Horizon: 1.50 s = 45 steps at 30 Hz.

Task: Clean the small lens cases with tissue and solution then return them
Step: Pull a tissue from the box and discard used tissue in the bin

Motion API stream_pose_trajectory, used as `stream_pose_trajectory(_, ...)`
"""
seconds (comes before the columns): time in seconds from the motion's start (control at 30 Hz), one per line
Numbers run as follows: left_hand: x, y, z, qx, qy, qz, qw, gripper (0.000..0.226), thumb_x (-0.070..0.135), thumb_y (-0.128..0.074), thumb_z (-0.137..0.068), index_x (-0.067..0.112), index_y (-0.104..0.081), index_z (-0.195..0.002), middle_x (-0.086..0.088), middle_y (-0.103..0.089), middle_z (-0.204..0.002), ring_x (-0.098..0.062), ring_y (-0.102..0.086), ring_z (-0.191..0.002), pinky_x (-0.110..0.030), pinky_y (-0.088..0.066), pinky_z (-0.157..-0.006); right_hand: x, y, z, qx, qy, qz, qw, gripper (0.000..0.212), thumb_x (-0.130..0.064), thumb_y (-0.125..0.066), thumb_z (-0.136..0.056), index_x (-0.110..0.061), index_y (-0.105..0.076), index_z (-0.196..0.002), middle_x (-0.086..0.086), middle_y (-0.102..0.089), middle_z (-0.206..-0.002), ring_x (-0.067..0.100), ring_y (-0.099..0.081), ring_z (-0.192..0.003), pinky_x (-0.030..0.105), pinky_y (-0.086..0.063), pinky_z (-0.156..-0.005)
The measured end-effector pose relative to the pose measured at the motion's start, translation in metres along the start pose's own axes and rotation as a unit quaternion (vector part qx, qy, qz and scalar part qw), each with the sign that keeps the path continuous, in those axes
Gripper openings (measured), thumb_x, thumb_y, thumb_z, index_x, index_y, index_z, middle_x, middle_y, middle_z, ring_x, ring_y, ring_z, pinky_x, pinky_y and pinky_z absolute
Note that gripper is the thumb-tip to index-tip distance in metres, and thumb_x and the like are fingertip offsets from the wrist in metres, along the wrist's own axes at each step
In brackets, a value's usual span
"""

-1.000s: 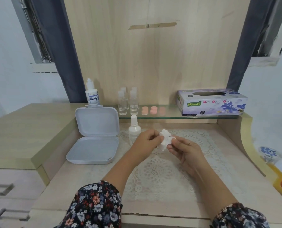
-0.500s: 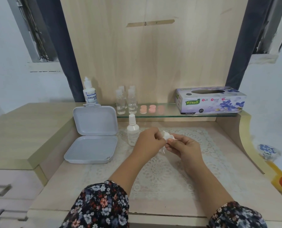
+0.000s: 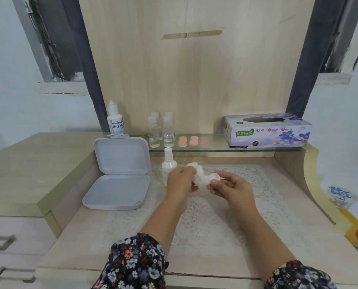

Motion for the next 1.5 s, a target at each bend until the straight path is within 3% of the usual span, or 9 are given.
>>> stream_pose_trajectory(0.23,-0.025,-0.004,0.006,-0.064,0.015,0.129,0.989,0.014,0.006,-0.056,-0.093,0.002,-0.057,-0.107,-0.023,-0.066,-0.11,-0.028,-0.068,-0.089,-0.035,-0.056,-0.073,0.002,0.006,-0.005,0.023,-0.009,-0.043,0.999,0.019,-0.002,-0.062,-0.089,-0.007,-0.065,-0.108,0.011,-0.073,-0.085,0.017,-0.071,-0.075,0.027,-0.057,-0.063)
stream_pose_trajectory(0.4,-0.017,-0.023,0.019,-0.171,0.005,0.175,0.97,0.049,-0.008,-0.053,-0.089,0.021,-0.047,-0.128,-0.022,-0.063,-0.119,-0.032,-0.067,-0.102,-0.042,-0.055,-0.089,0.009,0.003,-0.003,0.0,-0.02,0.022,1.0,0.017,-0.013,-0.064,-0.09,-0.014,-0.069,-0.107,0.01,-0.073,-0.1,0.022,-0.067,-0.086,0.038,-0.053,-0.077)
stream_pose_trajectory(0.53,-0.015,-0.022,0.02,-0.172,-0.024,0.134,0.976,0.028,0.003,-0.057,-0.092,0.007,-0.059,-0.12,-0.02,-0.065,-0.117,-0.03,-0.066,-0.104,-0.035,-0.055,-0.085,0.01,0.005,-0.004,-0.003,-0.028,0.02,0.999,0.022,-0.009,-0.064,-0.09,-0.008,-0.067,-0.111,0.011,-0.073,-0.1,0.024,-0.071,-0.09,0.028,-0.058,-0.072)
stream_pose_trajectory(0.77,-0.014,-0.009,0.017,-0.104,-0.093,-0.019,0.99,0.025,0.005,-0.069,-0.084,0.013,-0.067,-0.107,-0.011,-0.068,-0.106,-0.024,-0.068,-0.097,-0.043,-0.057,-0.083,0.017,0.007,-0.007,0.004,-0.054,-0.008,0.998,0.025,-0.006,-0.065,-0.088,-0.006,-0.066,-0.114,0.016,-0.073,-0.101,0.037,-0.069,-0.096,0.05,-0.054,-0.087)
stream_pose_trajectory(0.97,-0.012,-0.008,0.018,-0.102,-0.094,0.001,0.99,0.021,0.006,-0.07,-0.083,0.009,-0.066,-0.103,-0.007,-0.069,-0.096,-0.013,-0.068,-0.081,-0.026,-0.057,-0.068,0.018,0.001,-0.005,-0.028,-0.066,-0.032,0.997,0.036,0.004,-0.067,-0.082,-0.007,-0.064,-0.116,0.019,-0.071,-0.104,0.039,-0.067,-0.099,0.052,-0.051,-0.093)
stream_pose_trajectory(1.1,-0.014,-0.01,0.018,-0.112,-0.093,-0.013,0.989,0.022,0.011,-0.074,-0.081,0.014,-0.07,-0.103,-0.009,-0.072,-0.1,-0.023,-0.069,-0.093,-0.037,-0.058,-0.081,0.018,0.002,-0.005,-0.029,-0.068,-0.032,0.997,0.035,0.005,-0.066,-0.083,-0.006,-0.064,-0.116,0.019,-0.071,-0.103,0.037,-0.068,-0.098,0.051,-0.052,-0.092)
stream_pose_trajectory(1.3,-0.01,-0.006,0.018,-0.092,-0.088,-0.007,0.992,0.018,0.011,-0.071,-0.083,0.011,-0.069,-0.101,-0.006,-0.07,-0.094,-0.015,-0.067,-0.08,-0.023,-0.053,-0.061,0.016,-0.001,-0.002,-0.044,-0.064,0.012,0.997,0.037,0.014,-0.063,-0.081,-0.01,-0.066,-0.11,0.016,-0.072,-0.089,0.029,-0.071,-0.081,0.037,-0.06,-0.072)
stream_pose_trajectory(1.4,-0.01,-0.002,0.014,-0.079,-0.08,-0.006,0.994,0.011,0.013,-0.07,-0.084,0.015,-0.07,-0.094,-0.001,-0.069,-0.088,-0.017,-0.066,-0.08,-0.026,-0.054,-0.063,0.021,0.006,-0.003,-0.02,-0.049,0.138,0.989,0.035,0.002,-0.064,-0.084,-0.013,-0.068,-0.116,0.008,-0.073,-0.095,0.025,-0.071,-0.088,0.045,-0.058,-0.083)
stream_pose_trajectory(1.5,-0.01,0.001,0.012,-0.08,-0.079,0.001,0.994,0.008,0.013,-0.07,-0.084,0.018,-0.072,-0.09,0.001,-0.069,-0.086,-0.016,-0.063,-0.08,-0.036,-0.055,-0.077,0.003,0.015,0.0,0.044,0.031,0.282,0.958,0.032,-0.003,-0.056,-0.086,-0.017,-0.07,-0.112,0.0,-0.069,-0.102,0.013,-0.063,-0.09,0.023,-0.051,-0.073)
Point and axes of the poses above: each hand's wrist, its own z-axis away from the middle knuckle, its own y-axis out of the back of the hand, x = y × z, the point moved 8 cm from there along -z, towards the middle knuckle
